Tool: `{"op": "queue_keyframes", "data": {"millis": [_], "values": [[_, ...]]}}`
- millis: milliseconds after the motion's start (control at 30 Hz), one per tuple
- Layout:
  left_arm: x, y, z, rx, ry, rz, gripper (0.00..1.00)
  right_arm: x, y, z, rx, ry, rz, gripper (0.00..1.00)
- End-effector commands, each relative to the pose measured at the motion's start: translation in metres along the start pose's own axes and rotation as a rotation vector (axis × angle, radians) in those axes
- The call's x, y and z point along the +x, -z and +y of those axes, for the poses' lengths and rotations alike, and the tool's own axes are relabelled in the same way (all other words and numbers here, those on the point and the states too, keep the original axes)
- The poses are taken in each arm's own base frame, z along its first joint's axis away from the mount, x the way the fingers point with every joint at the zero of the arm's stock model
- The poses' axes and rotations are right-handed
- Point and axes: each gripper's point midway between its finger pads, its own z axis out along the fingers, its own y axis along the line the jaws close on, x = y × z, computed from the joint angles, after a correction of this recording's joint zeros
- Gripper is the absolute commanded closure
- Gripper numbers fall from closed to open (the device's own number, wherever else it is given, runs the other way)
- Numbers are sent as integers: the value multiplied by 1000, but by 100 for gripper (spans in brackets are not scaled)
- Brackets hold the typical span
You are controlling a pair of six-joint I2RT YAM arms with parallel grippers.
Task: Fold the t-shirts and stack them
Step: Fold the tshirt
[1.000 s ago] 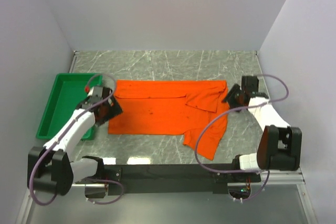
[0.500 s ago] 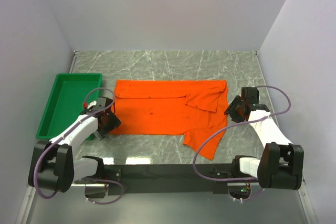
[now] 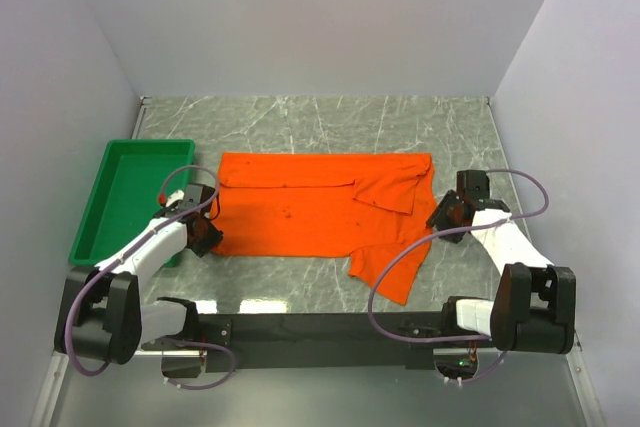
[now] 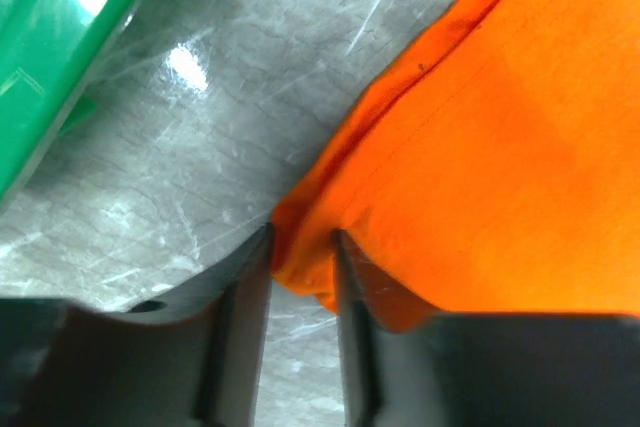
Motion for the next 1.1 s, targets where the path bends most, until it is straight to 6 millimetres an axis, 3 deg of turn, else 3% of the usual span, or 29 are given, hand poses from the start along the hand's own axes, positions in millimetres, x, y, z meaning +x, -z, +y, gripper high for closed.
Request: {"op": "queue_keyframes", "data": {"millis": [0,33,267,400,833,933,1033,1067], "values": [[-1,0,-5,21,-1,-5,69,15,1,-12,36,10,51,49],[0,0,-5,23,-1,-4,77,16,2,-12,37,11,56,49],[0,1,-8,41,-5,4,98,27,4,-13,31,25,109,48],[0,2,-8,43,-1,2,99,40,1,-15,29,28,166,49],[-1,4,-8,41,5,-4,99,52,-11,-15,7,26,199,52],[0,4,-8,42,8,3,99,53,-12,-15,5,27,207,58],[0,6,-9,50,17,5,99,50,-10,-15,7,28,193,70],[0,7,-9,51,19,2,99,48,-9,-14,4,28,183,79]]}}
